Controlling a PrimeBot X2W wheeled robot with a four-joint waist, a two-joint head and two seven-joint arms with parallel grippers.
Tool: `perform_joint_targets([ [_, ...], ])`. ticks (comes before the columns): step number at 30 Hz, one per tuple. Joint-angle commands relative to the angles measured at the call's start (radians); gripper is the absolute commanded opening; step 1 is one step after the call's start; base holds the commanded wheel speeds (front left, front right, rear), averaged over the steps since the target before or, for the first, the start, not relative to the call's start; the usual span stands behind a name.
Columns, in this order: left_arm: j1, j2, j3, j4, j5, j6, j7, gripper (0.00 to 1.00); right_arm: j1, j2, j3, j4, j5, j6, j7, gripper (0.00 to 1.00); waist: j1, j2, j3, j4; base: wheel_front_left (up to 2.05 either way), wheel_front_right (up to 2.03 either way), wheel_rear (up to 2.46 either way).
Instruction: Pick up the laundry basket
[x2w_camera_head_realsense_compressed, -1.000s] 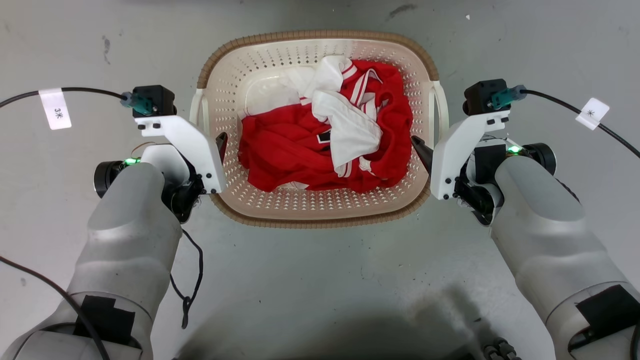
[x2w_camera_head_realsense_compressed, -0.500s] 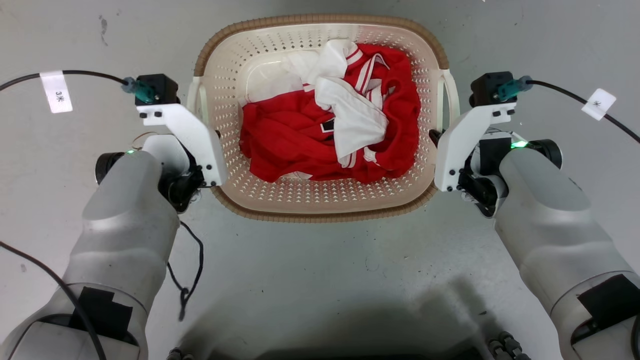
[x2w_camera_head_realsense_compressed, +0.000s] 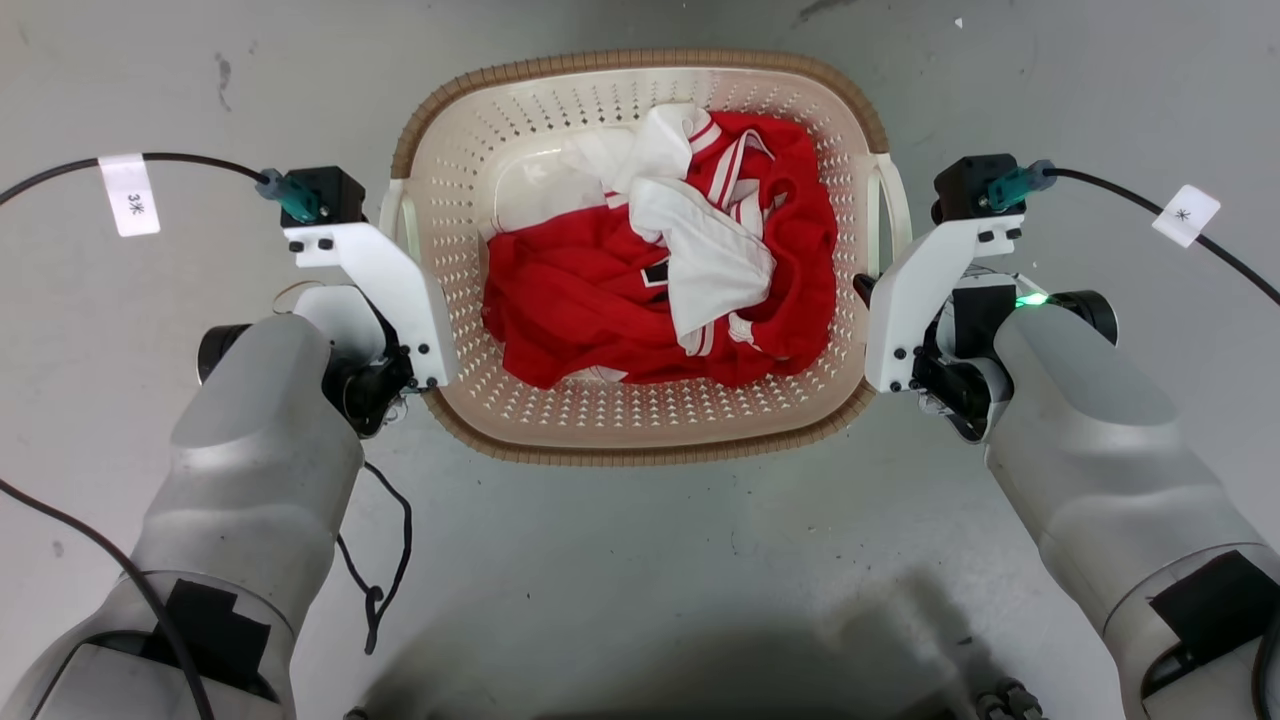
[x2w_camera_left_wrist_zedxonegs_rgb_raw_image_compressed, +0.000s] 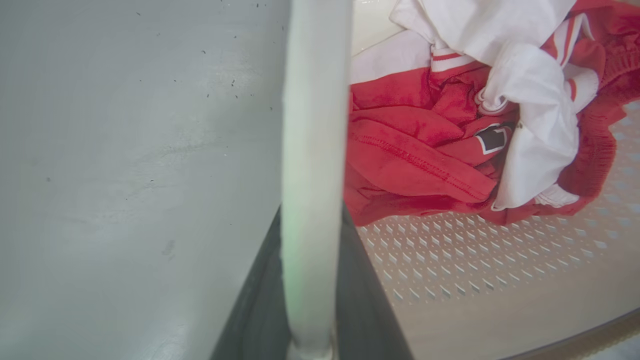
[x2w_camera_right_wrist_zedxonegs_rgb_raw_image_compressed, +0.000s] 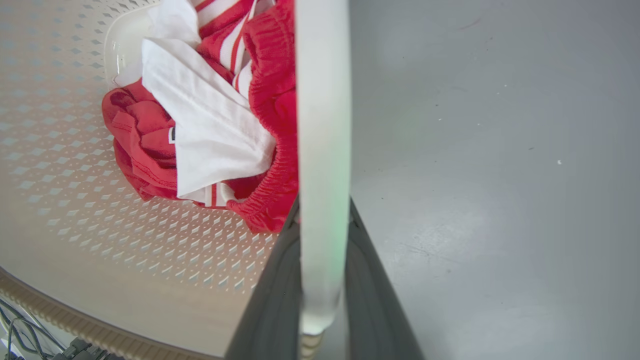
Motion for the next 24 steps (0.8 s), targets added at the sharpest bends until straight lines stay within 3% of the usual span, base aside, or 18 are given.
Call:
perform_joint_targets([
  [1,-0.002,-0.031,-0.010,-0.002,-0.013,-0.005,0.005,0.00,-0.002,0.026,0.014,-0.010,0.013,0.014,0.005,0.00,-0.0001,0.0000,-0.018,0.002,0.00,0.00,0.00],
  [17,0.086,-0.112,-0.087,0.069,-0.101,-0.009,0.106,0.00,0.115,0.038,0.094,0.013,0.153,0.015,0.180,0.00,-0.0001,0.0000,-0.284,0.001,0.00,0.00,0.00],
  [24,0.113,-0.117,-0.108,0.076,-0.133,-0.009,0.183,0.00,0.131,0.039,0.102,0.014,0.197,0.016,0.265,0.00,-0.0001,0.0000,-0.368,0.001,0.00,0.00,0.00],
])
